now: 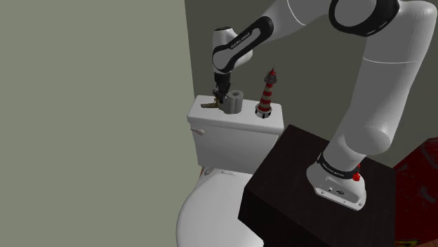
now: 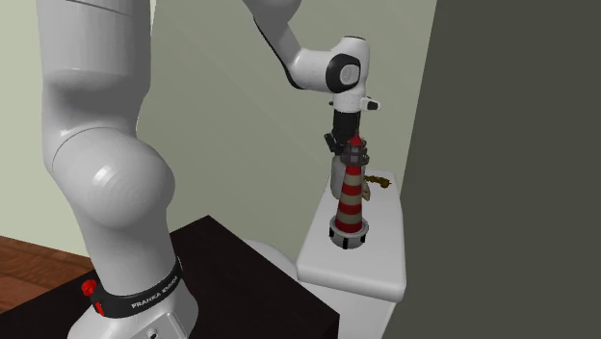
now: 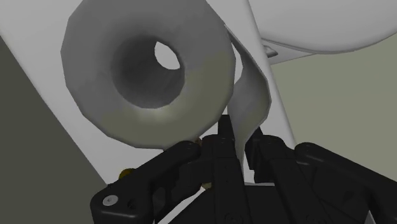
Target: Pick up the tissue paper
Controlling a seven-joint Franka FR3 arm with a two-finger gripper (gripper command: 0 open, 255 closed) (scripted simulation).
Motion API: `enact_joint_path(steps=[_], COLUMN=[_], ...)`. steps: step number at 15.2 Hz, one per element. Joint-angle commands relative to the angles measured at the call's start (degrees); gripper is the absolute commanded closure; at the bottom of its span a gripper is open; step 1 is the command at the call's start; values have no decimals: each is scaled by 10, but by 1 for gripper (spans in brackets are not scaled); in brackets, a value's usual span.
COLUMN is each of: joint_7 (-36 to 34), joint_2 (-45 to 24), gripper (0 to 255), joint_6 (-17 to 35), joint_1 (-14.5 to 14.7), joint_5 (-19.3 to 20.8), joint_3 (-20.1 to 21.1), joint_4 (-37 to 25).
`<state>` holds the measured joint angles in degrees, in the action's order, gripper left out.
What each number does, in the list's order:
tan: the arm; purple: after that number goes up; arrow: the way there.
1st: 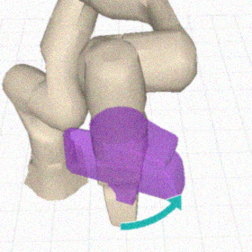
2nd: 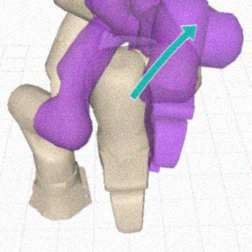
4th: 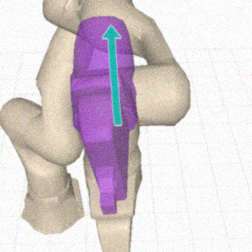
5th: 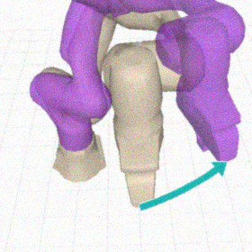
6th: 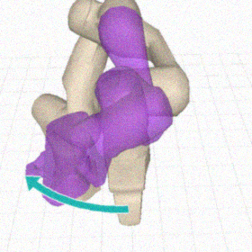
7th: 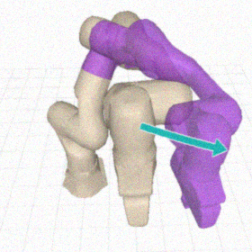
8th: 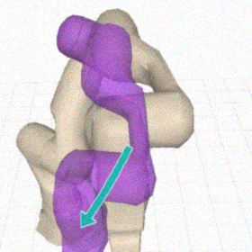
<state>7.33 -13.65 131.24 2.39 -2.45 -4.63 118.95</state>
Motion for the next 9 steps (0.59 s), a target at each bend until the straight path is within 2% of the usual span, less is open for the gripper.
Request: enact_joint_path(steps=[1,9], joint_7=[0,-4], joint_2=[10,40], gripper=[255,255], joint_6=[-14,-64], joint_1=[0,1], joint_5=[1,6], joint_3=[-1,-2], joint_4=[-4,-24])
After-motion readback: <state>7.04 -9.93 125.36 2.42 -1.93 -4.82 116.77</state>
